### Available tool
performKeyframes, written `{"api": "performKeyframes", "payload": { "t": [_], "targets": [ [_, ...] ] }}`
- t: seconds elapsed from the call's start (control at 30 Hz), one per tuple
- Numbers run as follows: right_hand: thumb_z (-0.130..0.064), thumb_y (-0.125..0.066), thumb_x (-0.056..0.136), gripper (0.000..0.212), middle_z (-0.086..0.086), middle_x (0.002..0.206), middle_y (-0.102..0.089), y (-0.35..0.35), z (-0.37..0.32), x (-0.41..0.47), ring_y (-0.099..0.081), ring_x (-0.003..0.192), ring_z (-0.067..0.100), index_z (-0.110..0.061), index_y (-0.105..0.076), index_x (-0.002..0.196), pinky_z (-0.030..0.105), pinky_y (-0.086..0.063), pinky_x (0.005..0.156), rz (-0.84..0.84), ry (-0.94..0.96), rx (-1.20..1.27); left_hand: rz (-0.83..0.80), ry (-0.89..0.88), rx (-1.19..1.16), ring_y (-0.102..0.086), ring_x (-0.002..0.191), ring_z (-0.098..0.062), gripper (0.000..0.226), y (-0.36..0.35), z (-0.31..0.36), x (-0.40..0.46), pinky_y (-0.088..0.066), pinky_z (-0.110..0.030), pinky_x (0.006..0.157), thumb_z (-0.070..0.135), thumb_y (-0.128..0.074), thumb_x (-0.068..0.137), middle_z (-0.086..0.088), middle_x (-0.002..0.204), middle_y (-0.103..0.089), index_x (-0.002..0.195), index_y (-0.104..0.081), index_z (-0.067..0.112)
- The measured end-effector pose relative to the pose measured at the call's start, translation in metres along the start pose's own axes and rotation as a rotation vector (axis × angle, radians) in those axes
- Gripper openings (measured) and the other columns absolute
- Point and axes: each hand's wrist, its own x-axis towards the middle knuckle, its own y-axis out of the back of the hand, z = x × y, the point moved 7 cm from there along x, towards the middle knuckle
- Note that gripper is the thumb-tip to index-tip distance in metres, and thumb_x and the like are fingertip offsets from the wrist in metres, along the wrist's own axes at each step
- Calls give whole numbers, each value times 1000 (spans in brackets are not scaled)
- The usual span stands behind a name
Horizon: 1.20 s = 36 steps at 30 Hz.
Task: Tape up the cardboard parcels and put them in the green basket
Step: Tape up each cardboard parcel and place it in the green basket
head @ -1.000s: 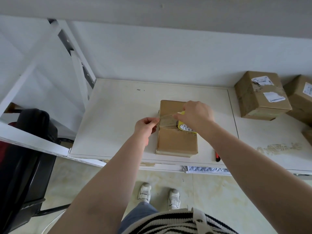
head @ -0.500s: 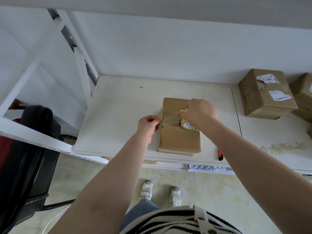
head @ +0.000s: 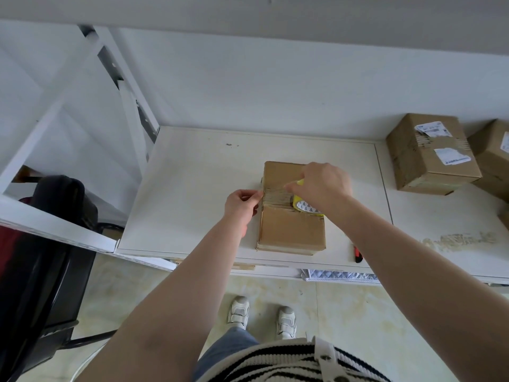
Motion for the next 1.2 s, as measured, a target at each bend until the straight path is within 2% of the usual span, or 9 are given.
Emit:
{"api": "performKeyframes", "payload": {
  "t": [0.07, 0.17, 0.27, 0.4, 0.5, 0.6, 0.77, 1.07, 1.2],
  "targets": [
    [-63, -56, 84, 47, -5, 63, -54, 0, -1, 1, -52, 60, 17, -18, -67, 91, 24, -29, 47, 5, 2, -5, 67, -56, 95, -55, 83, -19, 28, 4, 5, -1, -51, -33, 81, 25, -74, 87, -4, 98, -57, 101, -54, 12],
    [-64, -56, 83, 49, -5, 64, -53, -2, -1, 1, -54, 66, 20, -19, -69, 98, 23, -29, 47, 0, 9, 1, 184, -248, 433, -51, 91, -22, 25, 6, 21, -7, -41, -30, 78, 31, -71, 88, -5, 104, -50, 94, -52, 17],
    [-66, -56, 84, 50, -5, 65, -52, -3, -1, 2, -53, 66, 21, -20, -70, 98, 22, -27, 47, 13, 10, -6, 272, -388, 806, -47, 88, -21, 21, 2, 32, -14, -39, -33, 80, 40, -60, 94, 1, 95, -46, 87, -54, 21],
    [-64, -56, 85, 49, -5, 64, -54, -3, 0, 2, -52, 63, 19, -18, -69, 96, 23, -29, 48, 14, 8, -5, 258, -505, 1027, -55, 83, -25, 28, -8, 34, -23, -34, -35, 79, 37, -42, 102, 1, 86, -53, 87, -55, 19],
    [-63, -56, 84, 47, -5, 61, -52, -3, 0, 1, -52, 62, 20, -19, -69, 94, 22, -27, 46, 14, 5, -9, 195, -534, 1072, -55, 79, -28, 34, -15, 31, -23, -31, -33, 74, 29, -29, 106, 0, 78, -50, 80, -47, 18],
    [-63, -57, 84, 47, -4, 62, -51, -2, 0, 1, -53, 66, 22, -19, -68, 94, 23, -26, 46, 14, 8, -17, 178, -561, 1087, -48, 73, -25, 33, -18, 30, -22, -31, -33, 73, 28, -26, 107, 3, 74, -47, 82, -45, 18],
    [-55, -57, 86, 39, -5, 61, -50, -3, -3, 1, -51, 62, 20, -18, -68, 94, 23, -26, 45, 28, 24, -47, 124, -494, 1059, -47, 69, -26, 37, -23, 23, -19, -33, -35, 72, 38, -26, 106, 5, 66, -44, 79, -40, 18],
    [-57, -58, 86, 40, -7, 58, -46, -4, -8, -2, -49, 61, 19, -19, -70, 92, 22, -24, 46, 29, 53, -54, 117, -443, 1010, -47, 65, -26, 36, -22, 18, -17, -31, -34, 65, 38, -26, 106, 5, 64, -45, 80, -39, 18],
    [-60, -57, 85, 44, -6, 56, -47, -4, -7, -2, -44, 52, 15, -18, -70, 89, 23, -23, 45, 31, 44, -51, 107, -398, 1004, -49, 65, -27, 38, -21, 14, -16, -34, -34, 64, 42, -25, 106, 5, 64, -47, 82, -41, 17]
  ]
}}
